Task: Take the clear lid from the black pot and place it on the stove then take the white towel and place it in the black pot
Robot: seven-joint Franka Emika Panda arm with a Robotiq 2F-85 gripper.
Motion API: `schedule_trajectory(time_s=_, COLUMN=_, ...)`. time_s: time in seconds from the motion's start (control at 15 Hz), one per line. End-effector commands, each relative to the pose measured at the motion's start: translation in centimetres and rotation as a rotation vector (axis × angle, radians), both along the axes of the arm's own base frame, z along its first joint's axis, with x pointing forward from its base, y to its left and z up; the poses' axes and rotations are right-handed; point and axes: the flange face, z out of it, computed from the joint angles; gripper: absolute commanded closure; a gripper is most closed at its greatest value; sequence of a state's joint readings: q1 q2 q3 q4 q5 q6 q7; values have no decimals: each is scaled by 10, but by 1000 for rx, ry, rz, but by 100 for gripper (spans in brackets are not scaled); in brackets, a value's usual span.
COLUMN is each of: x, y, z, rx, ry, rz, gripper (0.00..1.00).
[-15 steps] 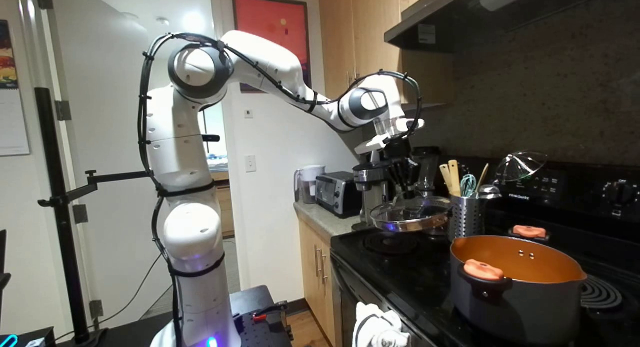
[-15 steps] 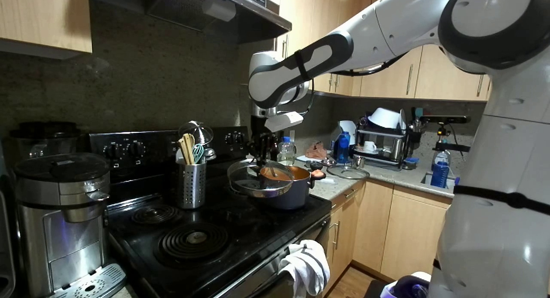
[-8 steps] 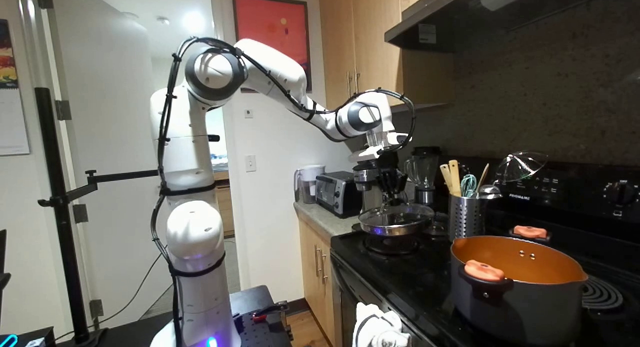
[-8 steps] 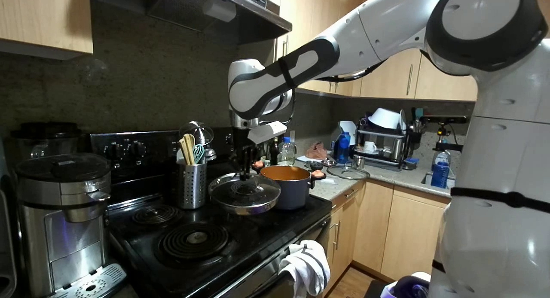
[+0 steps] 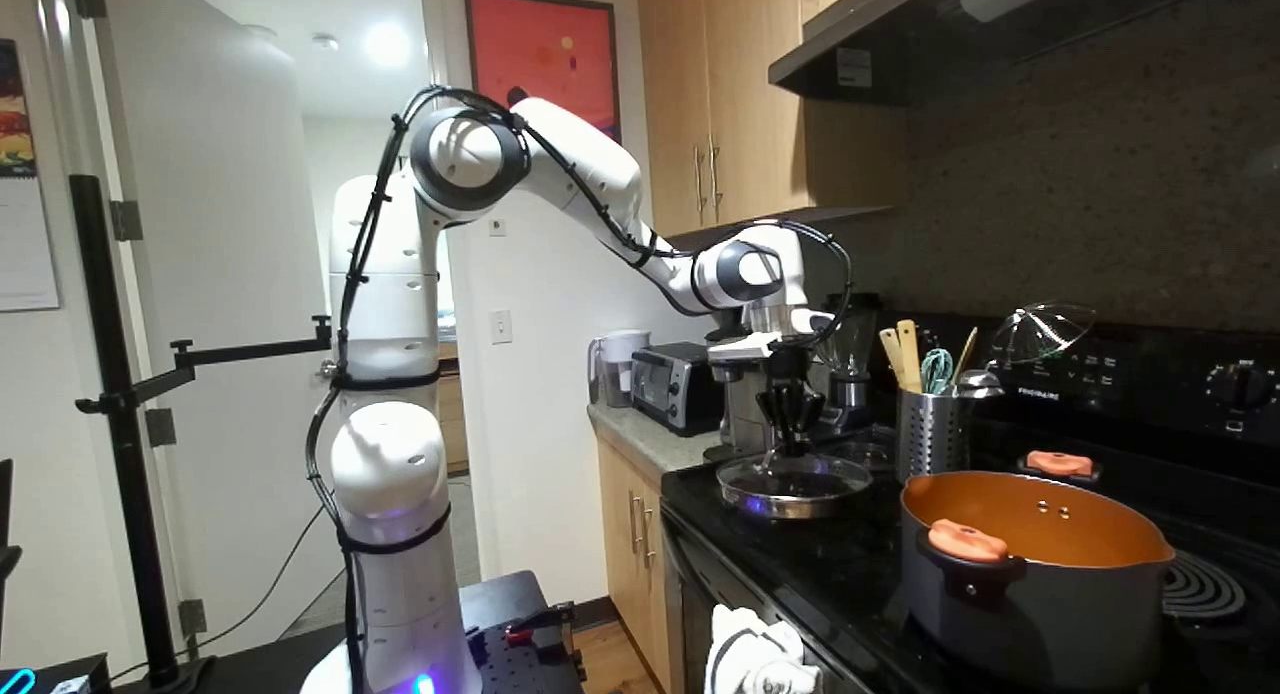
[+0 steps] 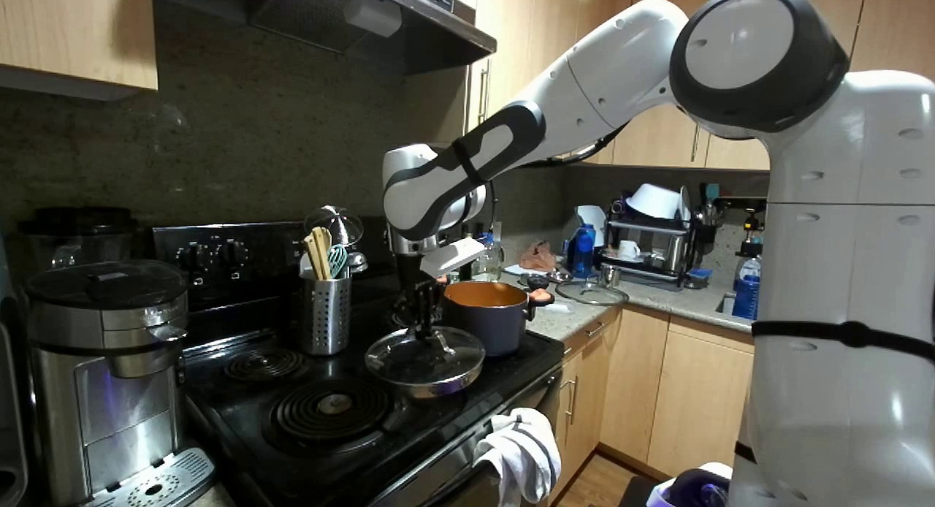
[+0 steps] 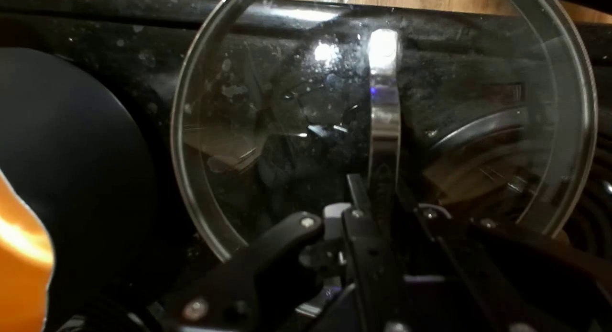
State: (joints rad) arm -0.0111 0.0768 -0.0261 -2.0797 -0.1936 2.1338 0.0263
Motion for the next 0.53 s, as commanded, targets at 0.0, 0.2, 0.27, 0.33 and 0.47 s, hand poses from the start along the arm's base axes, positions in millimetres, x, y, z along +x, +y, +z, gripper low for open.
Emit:
schedule_trajectory(time_s=0.0, x=9, y=-4, z=-1, rx=5, ry=-18, rz=-4, gripper=96)
schedule_trajectory(time_s=0.2, x=12, y=-3, z=-16, rx=-12, ry=-9, rz=-1, gripper=96)
schedule_trajectory(time_s=0.27, x=13, y=-4, z=-22, rx=-4, ry=-5, rz=-8, gripper=96)
schedule_trajectory(time_s=0.33, x=14, y=-5, z=-26, rx=-5, ry=-6, rz=-12, gripper=96)
schedule_trajectory(time_s=0.47, x=17, y=-6, z=-32, rx=-2, ry=-20, rz=-27, gripper=96)
